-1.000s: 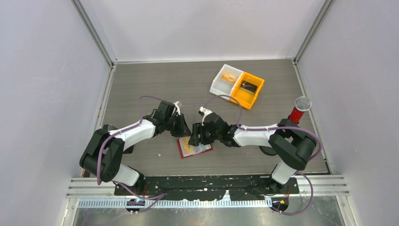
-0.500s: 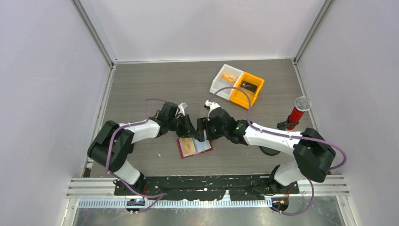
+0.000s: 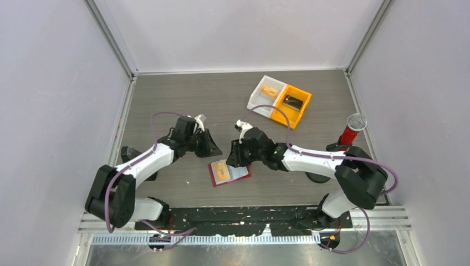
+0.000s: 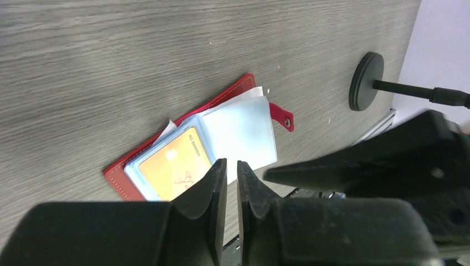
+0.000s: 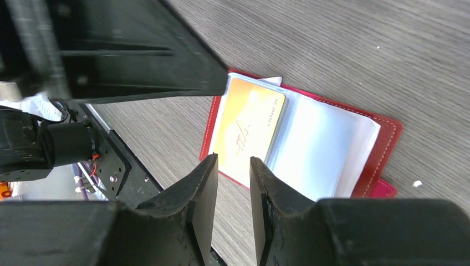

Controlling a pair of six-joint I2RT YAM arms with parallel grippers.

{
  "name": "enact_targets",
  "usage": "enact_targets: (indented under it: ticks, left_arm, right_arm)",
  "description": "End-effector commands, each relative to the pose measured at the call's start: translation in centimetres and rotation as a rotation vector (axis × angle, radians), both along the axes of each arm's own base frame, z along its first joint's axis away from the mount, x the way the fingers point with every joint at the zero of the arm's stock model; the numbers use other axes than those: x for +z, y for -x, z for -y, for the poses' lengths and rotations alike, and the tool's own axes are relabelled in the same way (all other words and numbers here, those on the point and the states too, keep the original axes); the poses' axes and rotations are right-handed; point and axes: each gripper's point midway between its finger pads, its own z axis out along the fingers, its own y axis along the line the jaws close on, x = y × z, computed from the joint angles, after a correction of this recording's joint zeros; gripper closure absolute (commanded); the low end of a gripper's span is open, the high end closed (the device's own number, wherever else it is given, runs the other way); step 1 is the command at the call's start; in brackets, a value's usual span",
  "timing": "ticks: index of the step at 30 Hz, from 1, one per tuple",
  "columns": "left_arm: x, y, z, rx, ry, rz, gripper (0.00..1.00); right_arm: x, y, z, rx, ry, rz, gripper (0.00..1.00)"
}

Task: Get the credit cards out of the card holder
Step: Remove the credit card from the card holder.

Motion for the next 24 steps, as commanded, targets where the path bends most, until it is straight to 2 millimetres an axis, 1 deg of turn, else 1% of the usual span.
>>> enact_targets:
  ticks: [1,5,6,11,14,24]
  left_arm:
    - [-0.5,1.6,-1.9,0.0,-0.073,0.004,0.85]
    - [-1.9,3.0,-2.2,-0.006,-0.063,-0.022,0.85]
    - [-2.2,3.3,-2.2,-0.007,-0.061,-0.03,0.85]
    - [-3.9,4.2,-2.5,-0.011,-0.07,-0.063,0.85]
    - [-4.7,4.4,-2.6,-0.013,-0.074,-0.082,0.86]
    - [-6.3,4.6,-2.7,-0.017,-0.09,-0.119,0.86]
  right_arm:
    - [-0.1,0.1,-2.0,0.045,-0.07,-0.012,0.66]
    - [-1.6,-0.1,-2.4,0.05,-0.06,-0.037,0.67]
    - [-2.2,-0.3,-2.3,0.045,-0.047,-0.045,0.67]
    - [-3.6,-1.2,-1.5,0.022,-0.035,-0.066,0.69]
    - [-4.3,-1.2,-1.5,0.028,-0.028,-0.084,0.7]
    - [-5.7,-0.8,-1.3,0.029,-0.036,-0.13,0.72]
